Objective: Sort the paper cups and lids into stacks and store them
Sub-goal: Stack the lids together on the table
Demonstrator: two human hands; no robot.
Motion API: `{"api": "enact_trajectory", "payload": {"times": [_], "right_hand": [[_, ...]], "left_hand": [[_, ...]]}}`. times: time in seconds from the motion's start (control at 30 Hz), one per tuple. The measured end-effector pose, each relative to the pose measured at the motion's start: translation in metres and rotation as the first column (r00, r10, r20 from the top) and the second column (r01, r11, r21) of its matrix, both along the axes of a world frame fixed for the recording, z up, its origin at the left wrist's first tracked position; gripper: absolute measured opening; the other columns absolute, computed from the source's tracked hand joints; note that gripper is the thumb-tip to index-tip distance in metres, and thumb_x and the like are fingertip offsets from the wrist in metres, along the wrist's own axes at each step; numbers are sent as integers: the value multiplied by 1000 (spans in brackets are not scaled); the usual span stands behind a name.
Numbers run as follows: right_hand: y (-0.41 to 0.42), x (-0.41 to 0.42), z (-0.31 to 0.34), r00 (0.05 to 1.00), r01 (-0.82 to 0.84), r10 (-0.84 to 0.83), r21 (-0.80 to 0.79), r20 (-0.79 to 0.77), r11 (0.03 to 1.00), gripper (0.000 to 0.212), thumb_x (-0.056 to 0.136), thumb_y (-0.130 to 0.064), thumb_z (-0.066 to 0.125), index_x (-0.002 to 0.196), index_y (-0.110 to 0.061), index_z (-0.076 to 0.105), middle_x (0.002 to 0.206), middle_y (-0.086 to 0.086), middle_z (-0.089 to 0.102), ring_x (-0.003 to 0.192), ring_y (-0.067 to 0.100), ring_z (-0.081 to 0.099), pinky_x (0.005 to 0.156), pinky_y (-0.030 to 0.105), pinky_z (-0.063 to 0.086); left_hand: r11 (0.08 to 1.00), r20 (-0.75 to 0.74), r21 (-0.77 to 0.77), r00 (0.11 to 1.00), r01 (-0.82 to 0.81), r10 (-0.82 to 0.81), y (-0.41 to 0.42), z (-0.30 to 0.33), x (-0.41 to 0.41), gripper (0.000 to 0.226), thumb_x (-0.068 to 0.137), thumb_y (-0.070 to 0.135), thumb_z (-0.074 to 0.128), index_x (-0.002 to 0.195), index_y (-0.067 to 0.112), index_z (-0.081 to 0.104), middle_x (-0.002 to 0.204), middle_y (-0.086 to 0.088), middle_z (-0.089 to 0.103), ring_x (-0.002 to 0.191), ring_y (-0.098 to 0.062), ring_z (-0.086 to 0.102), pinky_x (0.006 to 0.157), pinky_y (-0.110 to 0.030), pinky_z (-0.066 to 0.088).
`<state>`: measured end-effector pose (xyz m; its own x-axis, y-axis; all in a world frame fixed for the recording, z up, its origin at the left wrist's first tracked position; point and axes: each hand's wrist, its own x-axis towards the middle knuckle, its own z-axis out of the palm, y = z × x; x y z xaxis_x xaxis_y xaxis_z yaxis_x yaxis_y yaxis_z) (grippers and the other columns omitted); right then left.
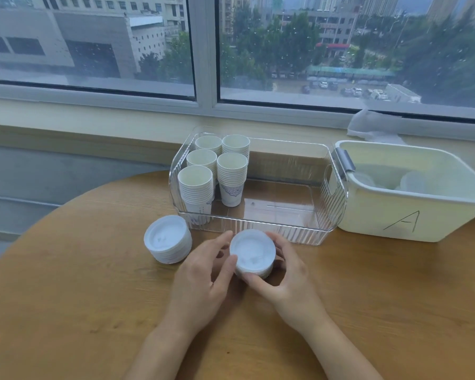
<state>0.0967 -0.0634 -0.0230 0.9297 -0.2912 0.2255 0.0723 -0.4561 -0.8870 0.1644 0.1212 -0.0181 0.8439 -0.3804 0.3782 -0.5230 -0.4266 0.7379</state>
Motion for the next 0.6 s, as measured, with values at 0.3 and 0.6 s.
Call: {"api": "enact_trajectory", "payload": {"times": [0.3, 0.6], "right_hand": [[32, 19, -2, 999, 10, -12, -75, -31, 997, 82, 76, -58, 85, 147, -42, 47, 139, -27, 58, 131, -2, 53, 112, 32, 46], [51, 35, -5, 999, 52, -52, -58, 13, 997, 76, 79, -43, 89, 144, -39, 51, 138, -28, 58, 131, -2, 53, 113, 30, 45]], "left_hand": [[890, 374, 112, 848, -443, 376, 35, -4, 7, 48, 91, 36, 56, 133, 18, 68, 136, -1, 63, 130, -28, 55, 106, -44, 37], [799, 336, 280, 834, -533, 438, 43, -18, 18, 48, 96, 40, 41, 133, 33, 69, 137, 1, 67, 137, -28, 55, 116, -54, 28]]}}
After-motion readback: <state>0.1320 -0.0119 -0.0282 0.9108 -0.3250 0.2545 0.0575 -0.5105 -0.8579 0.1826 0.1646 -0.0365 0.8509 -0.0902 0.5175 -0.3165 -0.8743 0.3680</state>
